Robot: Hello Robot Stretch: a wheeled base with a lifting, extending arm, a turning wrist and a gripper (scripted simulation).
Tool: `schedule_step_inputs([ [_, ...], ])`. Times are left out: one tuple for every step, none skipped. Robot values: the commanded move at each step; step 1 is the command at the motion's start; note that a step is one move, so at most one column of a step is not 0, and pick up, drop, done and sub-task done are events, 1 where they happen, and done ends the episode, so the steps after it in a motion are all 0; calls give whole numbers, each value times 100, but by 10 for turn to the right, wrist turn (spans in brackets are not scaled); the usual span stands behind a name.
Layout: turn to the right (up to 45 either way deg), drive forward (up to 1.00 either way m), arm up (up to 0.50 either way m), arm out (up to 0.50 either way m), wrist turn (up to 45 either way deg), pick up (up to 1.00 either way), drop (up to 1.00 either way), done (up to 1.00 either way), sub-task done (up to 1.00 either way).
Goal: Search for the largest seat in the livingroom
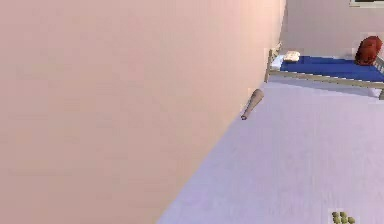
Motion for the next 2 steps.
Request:
schedule_step_inputs([
  [450, 0, 0, 0, 0, 0, 0, 0, 0],
  [270, 0, 0, 0, 0, 0, 0, 0, 0],
])
